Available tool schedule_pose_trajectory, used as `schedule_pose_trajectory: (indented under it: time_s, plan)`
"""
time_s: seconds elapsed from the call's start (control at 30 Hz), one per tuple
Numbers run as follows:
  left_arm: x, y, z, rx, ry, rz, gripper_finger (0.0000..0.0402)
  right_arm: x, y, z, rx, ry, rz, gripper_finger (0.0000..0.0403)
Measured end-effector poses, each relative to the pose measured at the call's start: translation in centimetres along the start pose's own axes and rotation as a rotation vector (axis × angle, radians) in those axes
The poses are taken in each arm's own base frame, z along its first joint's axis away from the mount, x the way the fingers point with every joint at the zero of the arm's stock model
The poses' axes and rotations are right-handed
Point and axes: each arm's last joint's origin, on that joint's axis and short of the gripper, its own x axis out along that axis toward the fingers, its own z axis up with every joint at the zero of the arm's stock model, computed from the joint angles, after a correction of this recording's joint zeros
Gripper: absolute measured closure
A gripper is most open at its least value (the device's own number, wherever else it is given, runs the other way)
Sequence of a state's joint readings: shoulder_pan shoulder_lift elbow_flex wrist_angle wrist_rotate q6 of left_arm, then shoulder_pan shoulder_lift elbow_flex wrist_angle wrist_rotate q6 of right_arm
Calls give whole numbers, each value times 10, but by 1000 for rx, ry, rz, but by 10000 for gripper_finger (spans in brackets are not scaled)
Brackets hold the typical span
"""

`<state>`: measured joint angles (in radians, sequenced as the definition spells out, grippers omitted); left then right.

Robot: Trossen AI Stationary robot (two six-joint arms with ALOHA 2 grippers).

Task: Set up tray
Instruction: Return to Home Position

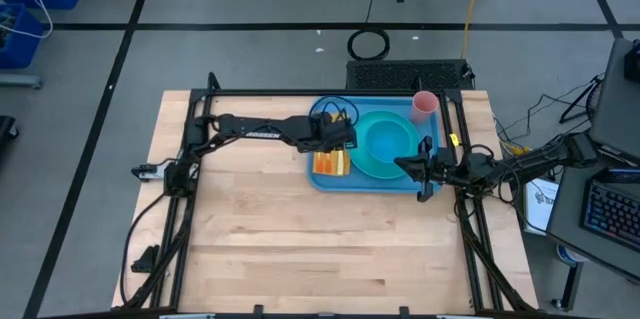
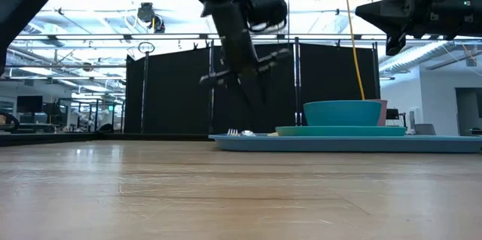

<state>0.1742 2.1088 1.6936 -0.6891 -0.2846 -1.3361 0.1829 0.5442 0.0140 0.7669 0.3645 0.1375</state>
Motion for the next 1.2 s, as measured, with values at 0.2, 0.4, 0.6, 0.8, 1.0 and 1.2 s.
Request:
schedule_pose_trajectory:
  time_s: [0.2,0.4,0.6,0.8,1.0,1.2]
  plan:
    - [-35,-5,-5,19,-100,-27,289,0,0,0,2,-4,1,403]
    - [-83,-1,-8,4,-212,-36,289,0,0,1,2,-5,0,403]
    - [-116,-5,-22,316,-329,-62,289,0,0,0,2,-4,1,403]
    - [-119,-9,-38,539,-228,-109,289,0,0,0,2,-4,1,403]
    - [-158,-28,-33,477,-409,-341,289,0,0,1,3,-6,1,403]
    - [-205,-36,-30,579,-524,-552,289,0,0,0,2,-5,1,403]
